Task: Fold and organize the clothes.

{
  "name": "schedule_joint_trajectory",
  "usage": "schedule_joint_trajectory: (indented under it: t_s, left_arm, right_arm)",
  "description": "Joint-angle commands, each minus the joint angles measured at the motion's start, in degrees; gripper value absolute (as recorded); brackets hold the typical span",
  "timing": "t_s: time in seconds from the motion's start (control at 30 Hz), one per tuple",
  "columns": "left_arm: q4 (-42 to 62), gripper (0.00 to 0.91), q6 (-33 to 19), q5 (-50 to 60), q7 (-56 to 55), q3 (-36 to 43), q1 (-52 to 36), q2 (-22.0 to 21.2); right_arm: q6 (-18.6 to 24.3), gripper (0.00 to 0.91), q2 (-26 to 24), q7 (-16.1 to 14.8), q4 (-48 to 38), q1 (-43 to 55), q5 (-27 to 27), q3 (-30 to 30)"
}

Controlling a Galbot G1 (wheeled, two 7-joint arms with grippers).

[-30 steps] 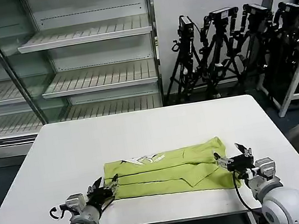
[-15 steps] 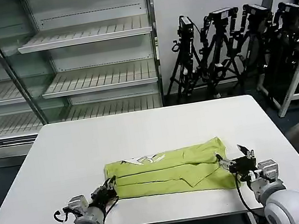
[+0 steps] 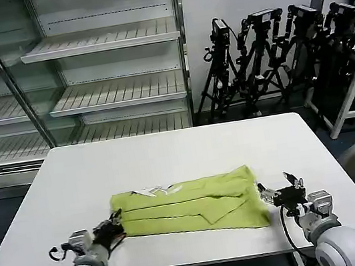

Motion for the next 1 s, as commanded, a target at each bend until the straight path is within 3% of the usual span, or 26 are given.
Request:
schedule_joint_trajectory:
  t_s: [0.03,0.13,0.27,0.43,0.63,0.83,1.0]
  left_arm:
    - [2.64,0.010,-0.43,5.74,8.72,-16.82,2.80,12.22]
    - [4.86,0.010,-1.87,9.64,11.18,-21.01,1.94,15.90]
    - [0.49,0.010,-0.78,9.15,12.16,-20.51,1.08,16.00]
    - [-7.87,0.010,-2.14,15.74,15.96,-13.94,1.36,12.11]
    - [-14.05,0.010,-1.81,18.40,15.26,1.23,-1.15,6.58]
    - [-12.60,0.010,-2.72,26.94,15.61,15.42,-4.80,-0.27]
    - [-12.18,0.010,-1.83,28.03,15.58,21.16,-5.48,-2.78]
  right_arm:
    - [0.01,0.907,-0.01,0.05,-0.18,1.12,-0.49,-1.72]
    - [0.00,0.907,-0.04,0.06,-0.16,1.78,-1.04,-2.24]
    - [0.00,0.907,0.07,0.09,-0.03,1.43,-1.26,-1.67]
    - [-0.01,0.907,-0.02,0.12,0.20,0.37,-1.44,-0.30]
    - [-0.02,0.907,0.00,0.09,0.92,-0.51,-1.67,1.81]
    - [-0.02,0.907,0.18,0.05,1.05,-1.34,-2.02,3.17]
    - [0.00,0.907,0.33,0.03,0.84,-1.54,-2.01,4.14]
